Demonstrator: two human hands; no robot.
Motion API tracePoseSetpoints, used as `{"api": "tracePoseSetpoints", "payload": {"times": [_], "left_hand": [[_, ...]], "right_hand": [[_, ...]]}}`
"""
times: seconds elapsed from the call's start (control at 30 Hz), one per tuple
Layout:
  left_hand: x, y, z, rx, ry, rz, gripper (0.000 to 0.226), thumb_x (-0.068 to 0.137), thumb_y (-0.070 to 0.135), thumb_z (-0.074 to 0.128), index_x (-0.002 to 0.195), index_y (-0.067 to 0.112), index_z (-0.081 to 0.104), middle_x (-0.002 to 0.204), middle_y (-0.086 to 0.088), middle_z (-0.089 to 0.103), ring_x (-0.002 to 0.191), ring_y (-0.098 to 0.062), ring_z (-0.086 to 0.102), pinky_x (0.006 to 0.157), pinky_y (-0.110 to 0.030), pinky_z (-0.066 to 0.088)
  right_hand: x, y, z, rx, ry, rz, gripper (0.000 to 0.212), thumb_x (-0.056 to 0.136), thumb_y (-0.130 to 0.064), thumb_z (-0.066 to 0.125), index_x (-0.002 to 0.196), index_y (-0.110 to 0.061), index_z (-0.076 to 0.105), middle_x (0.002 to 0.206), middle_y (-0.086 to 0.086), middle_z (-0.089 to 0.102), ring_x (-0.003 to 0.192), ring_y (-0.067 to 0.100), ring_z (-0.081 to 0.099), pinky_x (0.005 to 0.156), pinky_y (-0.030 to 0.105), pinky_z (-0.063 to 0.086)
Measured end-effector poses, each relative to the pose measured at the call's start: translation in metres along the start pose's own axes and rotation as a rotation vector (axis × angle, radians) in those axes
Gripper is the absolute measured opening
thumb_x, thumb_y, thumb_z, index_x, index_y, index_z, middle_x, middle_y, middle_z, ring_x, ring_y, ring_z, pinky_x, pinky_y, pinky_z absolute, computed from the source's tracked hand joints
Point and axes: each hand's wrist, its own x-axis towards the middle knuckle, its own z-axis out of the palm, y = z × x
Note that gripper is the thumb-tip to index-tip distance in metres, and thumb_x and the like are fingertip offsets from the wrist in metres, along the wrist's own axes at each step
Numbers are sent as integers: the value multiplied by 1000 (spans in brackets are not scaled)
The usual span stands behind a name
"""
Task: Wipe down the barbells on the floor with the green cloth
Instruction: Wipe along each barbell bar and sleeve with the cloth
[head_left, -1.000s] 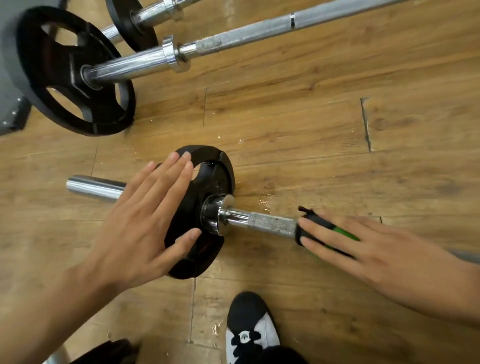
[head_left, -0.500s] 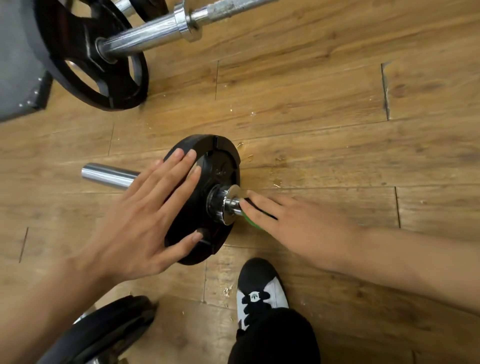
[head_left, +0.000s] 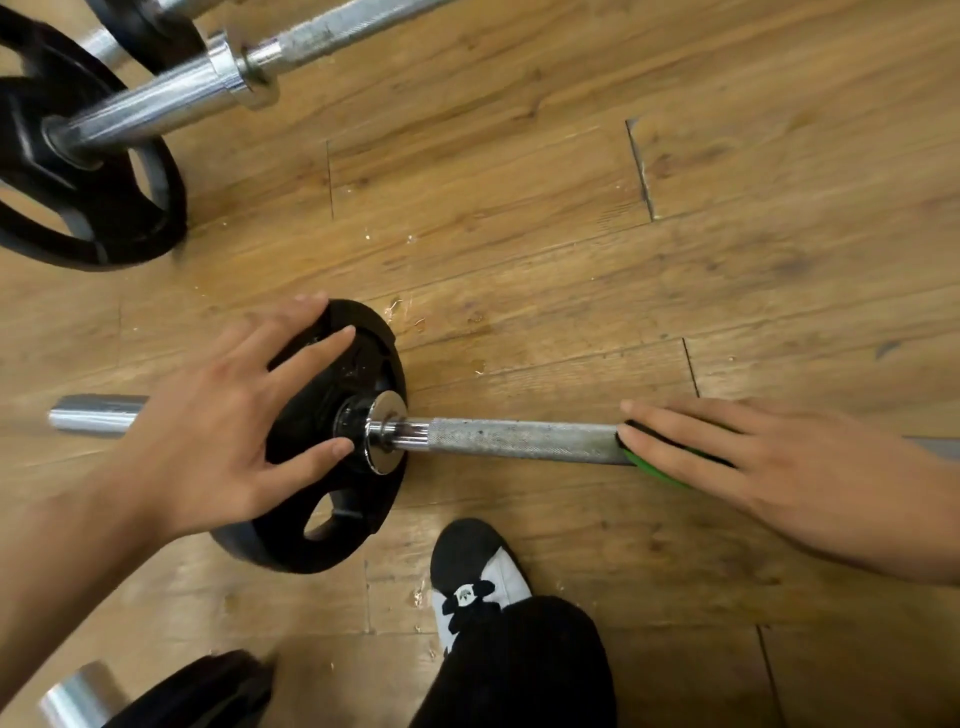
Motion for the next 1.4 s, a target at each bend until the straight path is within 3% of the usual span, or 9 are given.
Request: {"api": "tracePoseSetpoints", "payload": {"times": [0.1,0.23,0.57,0.7,0.83,1.0,1.13,1.3,1.4], "left_hand": [[-8,7,3,6,50,-13,88,94,75,38,152,10,53,166,-18,34,151,-39,35,115,-58,39],[-24,21,10,0,123,-36,82,92,66,49,148,6,57,166,-20,33,154,-37,32,120,-54,32],[-89,62,50,31,298,-107,68,93,50,59,145,6,58,163,-27,35,155,-42,28,121,-61,30],[-100,65,56,56,328,-71,57,95,40,62,140,7,56,159,-26,41,153,-43,32,118,-65,33],[-95,63,54,20,367,-37,55,91,37,61,131,0,65,154,-30,46,150,-46,36,117,-67,33],[-87,60,50,3,378,-23,57,93,42,57,134,3,61,153,-29,47,150,-44,37,118,-65,33],[-80,54,43,22,329,-25,60,92,44,58,130,-1,69,155,-25,46,151,-42,37,120,-62,32],[-62,45,31,11,247,-18,67,89,49,58,139,5,65,156,-16,49,154,-38,33,123,-57,29],[-40,29,21,0,183,40,71,89,52,55,144,7,61,158,-15,48,154,-37,34,120,-59,34]], "right_hand": [[33,-19,-8,-86,-66,-48,90,87,2,39,166,-17,0,167,13,27,140,31,44,83,47,62],[90,-56,-34,-69,-255,-212,106,93,5,43,148,-17,-45,168,16,-27,153,35,17,97,38,47],[101,-83,-32,89,-364,-227,118,92,7,54,150,-33,-41,167,-5,-30,148,25,24,97,33,47],[25,-52,-21,28,-151,-114,120,68,9,64,167,-20,2,164,8,32,112,28,64,73,34,60],[4,-49,-1,-87,-113,-69,104,71,9,64,164,-9,22,159,17,42,117,37,59,73,45,62],[81,-93,-16,-16,-178,-138,112,89,0,60,157,-10,-28,167,13,8,134,31,43,79,35,51],[137,-111,-11,20,-143,-177,98,97,-8,59,161,-10,-15,157,14,27,125,31,50,69,36,48],[89,-75,-23,84,-268,-148,106,98,2,48,155,-29,-35,167,-5,-6,146,25,27,95,36,55],[40,-40,-32,50,-177,-70,103,92,3,44,160,-28,-27,166,-2,9,131,28,45,84,42,61]]}}
